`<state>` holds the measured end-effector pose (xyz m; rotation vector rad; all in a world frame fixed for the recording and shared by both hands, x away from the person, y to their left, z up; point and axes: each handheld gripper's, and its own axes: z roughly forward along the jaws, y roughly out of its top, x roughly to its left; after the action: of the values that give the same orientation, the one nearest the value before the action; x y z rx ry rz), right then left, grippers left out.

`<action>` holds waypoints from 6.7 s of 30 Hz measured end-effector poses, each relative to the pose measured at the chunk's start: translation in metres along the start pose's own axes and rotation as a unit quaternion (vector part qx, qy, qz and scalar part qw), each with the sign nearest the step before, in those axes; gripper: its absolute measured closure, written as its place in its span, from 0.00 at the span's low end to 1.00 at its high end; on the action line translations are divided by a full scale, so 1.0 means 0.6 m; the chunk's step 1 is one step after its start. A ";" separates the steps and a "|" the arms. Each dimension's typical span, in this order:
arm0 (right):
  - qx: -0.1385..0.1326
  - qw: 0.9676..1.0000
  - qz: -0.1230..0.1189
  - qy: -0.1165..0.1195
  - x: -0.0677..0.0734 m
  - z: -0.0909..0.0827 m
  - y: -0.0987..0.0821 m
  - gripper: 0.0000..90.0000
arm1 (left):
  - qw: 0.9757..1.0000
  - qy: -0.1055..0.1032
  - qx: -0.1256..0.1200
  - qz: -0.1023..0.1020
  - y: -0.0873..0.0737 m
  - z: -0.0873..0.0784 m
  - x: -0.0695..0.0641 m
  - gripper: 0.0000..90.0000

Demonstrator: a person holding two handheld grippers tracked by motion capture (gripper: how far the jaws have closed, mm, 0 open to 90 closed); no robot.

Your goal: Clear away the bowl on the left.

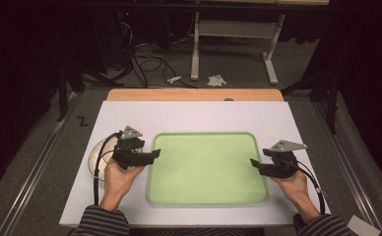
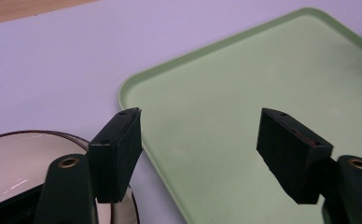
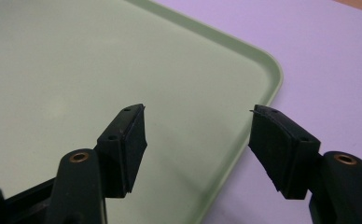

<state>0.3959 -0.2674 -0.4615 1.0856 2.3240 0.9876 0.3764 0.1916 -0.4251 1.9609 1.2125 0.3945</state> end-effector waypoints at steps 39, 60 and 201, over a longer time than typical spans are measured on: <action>-0.022 0.999 0.007 0.024 -0.003 -0.007 0.003 0.41 | 0.995 0.096 0.010 -0.038 -0.019 -0.044 0.091 0.39; -0.003 0.999 0.009 0.037 -0.003 -0.002 0.003 0.37 | 0.985 0.137 0.036 -0.097 -0.037 -0.040 0.146 0.37; 0.002 0.999 -0.006 0.037 -0.002 0.006 0.004 0.44 | 0.959 -0.005 -0.106 -0.264 0.069 0.089 -0.035 0.92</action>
<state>0.4001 -0.2659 -0.4617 1.0530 2.3899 1.0349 0.4244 0.1392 -0.4256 1.3858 1.5547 0.2238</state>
